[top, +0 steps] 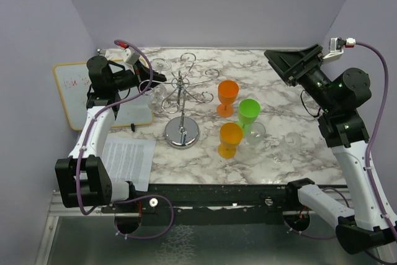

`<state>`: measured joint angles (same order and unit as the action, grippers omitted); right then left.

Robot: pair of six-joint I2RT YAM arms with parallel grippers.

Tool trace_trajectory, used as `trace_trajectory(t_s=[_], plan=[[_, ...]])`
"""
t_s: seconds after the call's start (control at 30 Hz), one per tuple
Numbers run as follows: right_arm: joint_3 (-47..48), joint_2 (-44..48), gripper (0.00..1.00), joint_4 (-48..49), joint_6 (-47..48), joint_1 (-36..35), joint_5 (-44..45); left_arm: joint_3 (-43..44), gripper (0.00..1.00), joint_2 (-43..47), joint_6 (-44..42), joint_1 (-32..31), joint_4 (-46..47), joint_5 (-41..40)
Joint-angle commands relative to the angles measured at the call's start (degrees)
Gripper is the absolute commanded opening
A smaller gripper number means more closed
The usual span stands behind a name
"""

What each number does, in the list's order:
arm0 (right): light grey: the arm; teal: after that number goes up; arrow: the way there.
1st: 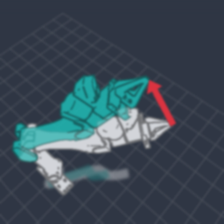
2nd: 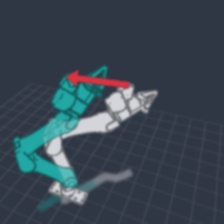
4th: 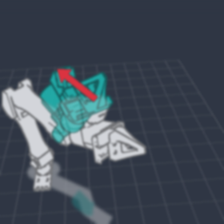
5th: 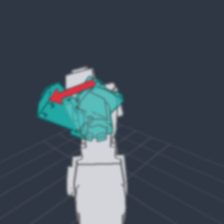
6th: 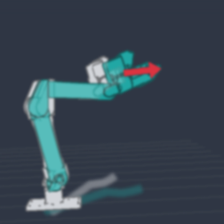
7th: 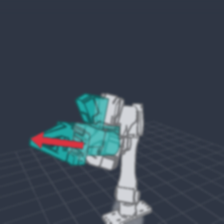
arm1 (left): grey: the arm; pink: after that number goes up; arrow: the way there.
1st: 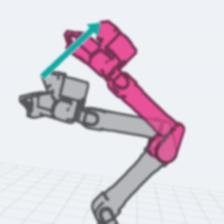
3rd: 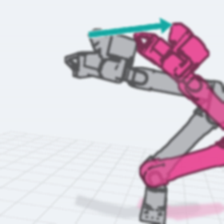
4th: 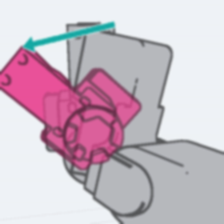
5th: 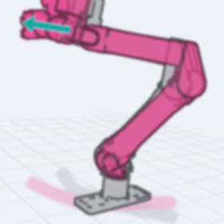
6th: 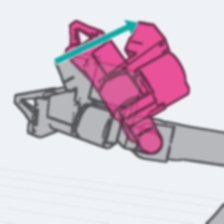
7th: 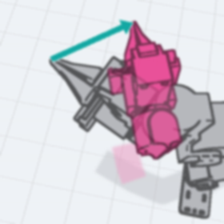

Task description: Place the wine glass upside down on the wine glass rack

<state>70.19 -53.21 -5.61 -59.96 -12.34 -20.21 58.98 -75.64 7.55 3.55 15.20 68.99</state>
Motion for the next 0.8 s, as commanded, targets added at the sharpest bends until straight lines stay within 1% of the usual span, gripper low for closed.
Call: trace_trajectory(t_s=[0.0, 0.13, 0.3, 0.5, 0.57, 0.77], plan=[[-0.8, 0.7, 0.81, 1.3, -0.1, -0.2, 0.6, -1.4, 0.0, 0.6, 1.3, -0.4, 4.0, -5.3], [-0.3, -0.5, 0.81, 0.3, 0.4, -0.2, -2.1, -3.8, 0.0, 1.3, 4.6, -0.3, 10.1, -5.6], [-1.7, -2.6, 0.82, -1.1, 1.2, -0.2, -8.8, -9.4, 0.0, 2.8, 8.1, -0.6, 21.8, -6.7], [-7.1, -3.6, 0.83, 3.1, -0.3, -1.5, -15.1, -10.4, 0.0, 0.6, 10.4, -1.7, 24.4, -7.8], [-7.5, -4.2, 0.83, 3.2, 0.2, -3.3, -15.2, -11.5, 0.0, 0.2, 9.2, -2.3, 26.6, -7.2], [-8.1, -6.7, 0.84, 4.7, 0.5, -9.1, -13.4, -13.8, 0.0, 0.1, 8.7, -2.6, 29.7, -10.1]])
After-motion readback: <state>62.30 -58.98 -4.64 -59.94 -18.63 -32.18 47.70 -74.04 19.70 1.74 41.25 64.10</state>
